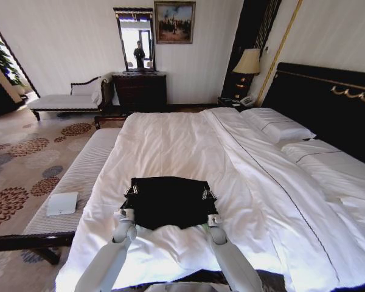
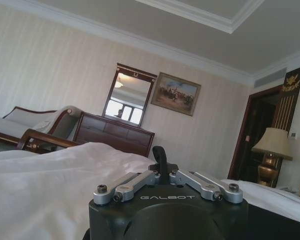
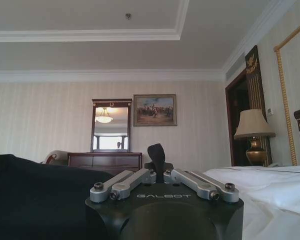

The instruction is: Fold the clothes on the bed.

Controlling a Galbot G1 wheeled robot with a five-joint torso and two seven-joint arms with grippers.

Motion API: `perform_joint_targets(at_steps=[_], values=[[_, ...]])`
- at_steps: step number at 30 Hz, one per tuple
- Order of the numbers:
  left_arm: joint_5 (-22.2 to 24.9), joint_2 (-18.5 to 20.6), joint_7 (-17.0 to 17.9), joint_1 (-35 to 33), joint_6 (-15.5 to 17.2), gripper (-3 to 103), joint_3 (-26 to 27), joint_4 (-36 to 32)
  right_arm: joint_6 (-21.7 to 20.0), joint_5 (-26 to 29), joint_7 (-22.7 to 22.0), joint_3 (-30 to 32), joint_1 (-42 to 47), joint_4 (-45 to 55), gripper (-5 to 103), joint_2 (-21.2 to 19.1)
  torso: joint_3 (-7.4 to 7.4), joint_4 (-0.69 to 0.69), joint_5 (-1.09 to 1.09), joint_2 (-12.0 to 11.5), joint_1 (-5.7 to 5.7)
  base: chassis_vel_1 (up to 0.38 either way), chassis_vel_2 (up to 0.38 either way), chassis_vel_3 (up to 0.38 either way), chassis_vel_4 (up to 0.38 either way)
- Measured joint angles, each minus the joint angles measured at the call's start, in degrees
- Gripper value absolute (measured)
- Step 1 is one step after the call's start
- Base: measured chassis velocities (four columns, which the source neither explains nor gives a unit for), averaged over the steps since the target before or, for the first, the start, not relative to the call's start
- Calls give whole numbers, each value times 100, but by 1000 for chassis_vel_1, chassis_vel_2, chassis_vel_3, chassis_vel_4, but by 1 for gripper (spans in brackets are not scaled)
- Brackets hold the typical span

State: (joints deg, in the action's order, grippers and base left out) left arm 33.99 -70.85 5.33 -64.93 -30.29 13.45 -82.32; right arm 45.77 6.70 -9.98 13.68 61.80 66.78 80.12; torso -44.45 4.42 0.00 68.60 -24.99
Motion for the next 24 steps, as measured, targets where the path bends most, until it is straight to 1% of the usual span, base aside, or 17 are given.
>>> perform_joint_targets(at_steps=[6,10,20,24], values=[[70,215,-47,-307,-73,2,39,-240,0,-124,5,-10,257,192,1,-27,1,0,0,0,0,0,0,0,0],[158,403,-138,-605,-231,2,90,-248,0,-155,4,-30,488,268,1,-105,1,-1,-1,1,0,0,0,0,0],[8,466,-319,-914,-477,2,130,-13,5,-344,-5,-77,867,390,1,-164,1,0,0,1,0,0,0,0,0],[0,535,-393,-999,-491,2,136,16,6,-398,-67,-88,945,468,1,-208,1,-1,0,1,0,0,0,0,0]])
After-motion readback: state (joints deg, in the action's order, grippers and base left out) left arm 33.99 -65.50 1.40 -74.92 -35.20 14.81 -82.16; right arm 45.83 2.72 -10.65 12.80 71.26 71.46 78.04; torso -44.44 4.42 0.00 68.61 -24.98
